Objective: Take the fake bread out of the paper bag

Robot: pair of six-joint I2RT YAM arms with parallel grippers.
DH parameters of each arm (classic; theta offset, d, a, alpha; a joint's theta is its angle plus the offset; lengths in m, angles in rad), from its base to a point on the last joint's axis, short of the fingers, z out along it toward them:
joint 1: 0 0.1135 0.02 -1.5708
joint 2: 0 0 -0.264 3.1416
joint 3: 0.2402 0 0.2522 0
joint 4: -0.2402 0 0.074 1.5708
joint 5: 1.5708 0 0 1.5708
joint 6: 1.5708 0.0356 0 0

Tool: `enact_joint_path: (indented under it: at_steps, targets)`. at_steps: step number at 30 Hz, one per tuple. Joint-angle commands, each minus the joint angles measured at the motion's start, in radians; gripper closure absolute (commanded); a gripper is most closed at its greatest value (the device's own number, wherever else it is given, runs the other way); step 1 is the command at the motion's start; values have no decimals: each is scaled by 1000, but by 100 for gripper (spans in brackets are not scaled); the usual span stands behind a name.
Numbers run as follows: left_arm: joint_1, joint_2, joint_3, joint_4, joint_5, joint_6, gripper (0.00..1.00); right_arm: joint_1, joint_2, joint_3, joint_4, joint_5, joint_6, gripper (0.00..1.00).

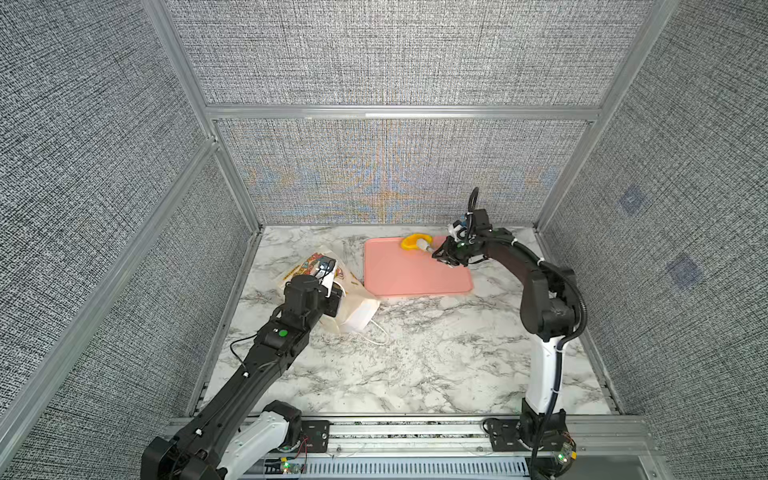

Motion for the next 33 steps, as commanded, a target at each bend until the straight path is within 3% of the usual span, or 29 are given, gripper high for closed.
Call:
enact_joint_path:
  at_steps: [1,6,10,14,20,27,33]
  targets:
    - [1,-5,3,-2,7,10,100,0,-22,-52,9,43,13,100]
    - [1,-20,-3,-8,1,16,100,10,-175,-332,100,60,29,100]
    - [2,-32,-7,-14,6,9,100,30,-393,-609,184,87,58,100]
    - [1,-43,-13,-14,10,0,100,60,-605,-748,154,113,74,100]
    - [2,-56,-18,-3,17,-19,100,88,-787,-740,31,138,72,100]
    - [1,-56,-14,0,27,-29,100,95,-780,-585,-39,103,22,100]
    - [1,-38,-4,-10,33,-16,100,252,-804,-542,-55,16,-15,97]
